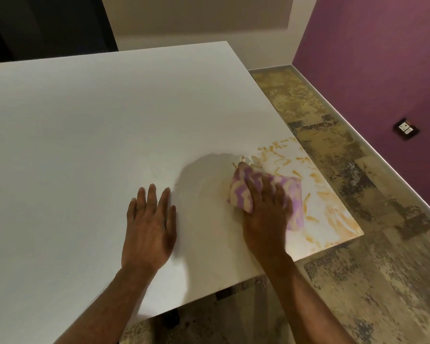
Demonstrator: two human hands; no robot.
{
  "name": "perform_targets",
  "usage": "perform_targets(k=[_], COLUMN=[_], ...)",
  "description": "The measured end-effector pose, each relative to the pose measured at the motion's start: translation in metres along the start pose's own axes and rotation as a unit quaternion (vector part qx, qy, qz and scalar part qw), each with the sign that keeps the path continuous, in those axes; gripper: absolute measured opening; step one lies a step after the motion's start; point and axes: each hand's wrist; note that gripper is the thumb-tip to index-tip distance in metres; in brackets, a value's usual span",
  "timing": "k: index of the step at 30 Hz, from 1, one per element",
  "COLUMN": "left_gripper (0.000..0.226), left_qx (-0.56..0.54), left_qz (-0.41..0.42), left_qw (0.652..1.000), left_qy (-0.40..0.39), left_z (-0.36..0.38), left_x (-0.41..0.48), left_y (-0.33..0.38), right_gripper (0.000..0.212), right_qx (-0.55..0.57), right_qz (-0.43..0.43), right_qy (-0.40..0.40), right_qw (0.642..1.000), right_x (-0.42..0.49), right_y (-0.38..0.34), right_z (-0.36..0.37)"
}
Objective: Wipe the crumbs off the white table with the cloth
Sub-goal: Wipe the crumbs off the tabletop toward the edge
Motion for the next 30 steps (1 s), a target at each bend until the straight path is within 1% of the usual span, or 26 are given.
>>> perform_targets(k=[2, 3, 5, 7, 9, 11, 13, 14, 16, 18, 19, 21, 23, 25, 27, 30], left_gripper=[0.075, 0.075, 0.074, 0.071, 0.071, 0.071, 0.071, 0.07, 0.07, 0.072, 0.073, 0.074, 0.072, 0.07, 0.069, 0.067], left_qx=[-0.004, -0.009, -0.028, -0.045, -0.054, -0.057, -0.052, -0.047, -0.035, -0.028, -0.027, -0.028, -0.03, -0.034, -0.053, -0.115], left_qz=[0.001, 0.001, -0.002, -0.004, -0.004, -0.006, -0.01, -0.012, -0.012, -0.01, -0.009, -0.007, -0.004, -0.003, -0.004, -0.013], left_qw=[1.0, 1.0, 1.0, 0.999, 0.998, 0.998, 0.999, 0.999, 0.999, 1.0, 1.0, 1.0, 1.0, 0.999, 0.998, 0.993], left_qy=[0.002, 0.002, 0.007, 0.013, 0.016, 0.014, 0.013, 0.013, 0.011, 0.006, 0.005, 0.004, 0.006, 0.009, 0.016, 0.029], left_z=[0.001, 0.001, 0.001, 0.0, 0.0, 0.0, 0.0, 0.0, 0.001, 0.002, 0.002, 0.003, 0.003, 0.003, 0.002, 0.0], left_x=[0.002, 0.002, 0.003, 0.004, 0.005, 0.006, 0.007, 0.008, 0.008, 0.01, 0.011, 0.012, 0.013, 0.012, 0.011, 0.011], left_y=[-0.001, -0.001, -0.001, -0.002, -0.003, -0.002, -0.002, -0.002, -0.002, -0.001, -0.001, 0.0, -0.001, -0.001, -0.001, -0.004], right_gripper=[0.059, 0.058, 0.058, 0.062, 0.068, 0.076, 0.069, 0.066, 0.068, 0.081, 0.082, 0.073, 0.062, 0.055, 0.058, 0.063], right_qx=[-0.021, -0.026, -0.016, 0.002, 0.013, 0.007, -0.012, -0.027, -0.046, -0.03, -0.021, -0.007, 0.007, -0.013, -0.021, 0.003], right_qz=[-0.001, -0.02, -0.082, -0.139, -0.181, -0.199, -0.208, -0.213, -0.196, -0.127, -0.092, -0.036, -0.001, -0.003, -0.052, -0.133], right_qy=[-0.016, -0.02, -0.016, -0.016, -0.027, -0.046, -0.043, -0.029, 0.002, 0.01, 0.013, 0.015, 0.009, -0.01, -0.019, -0.019], right_qw=[1.0, 0.999, 0.996, 0.99, 0.983, 0.979, 0.977, 0.976, 0.979, 0.991, 0.995, 0.999, 1.0, 1.0, 0.998, 0.991], right_x=[0.022, 0.027, 0.023, -0.001, -0.036, -0.07, -0.092, -0.096, -0.093, -0.077, -0.065, -0.034, -0.001, 0.022, 0.025, -0.008], right_y=[-0.021, -0.031, -0.05, -0.06, -0.058, -0.046, -0.026, -0.014, 0.01, 0.018, 0.017, 0.007, -0.01, -0.032, -0.053, -0.073], right_z=[0.009, 0.014, 0.023, 0.03, 0.033, 0.03, 0.017, 0.009, -0.004, -0.011, -0.012, -0.007, 0.002, 0.011, 0.02, 0.032])
Point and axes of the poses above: each hand's wrist, its own x-axis towards the middle knuckle, its own z-axis out of the palm, y = z × x, and after that the axes turned 6 degrees about -z, right-handed
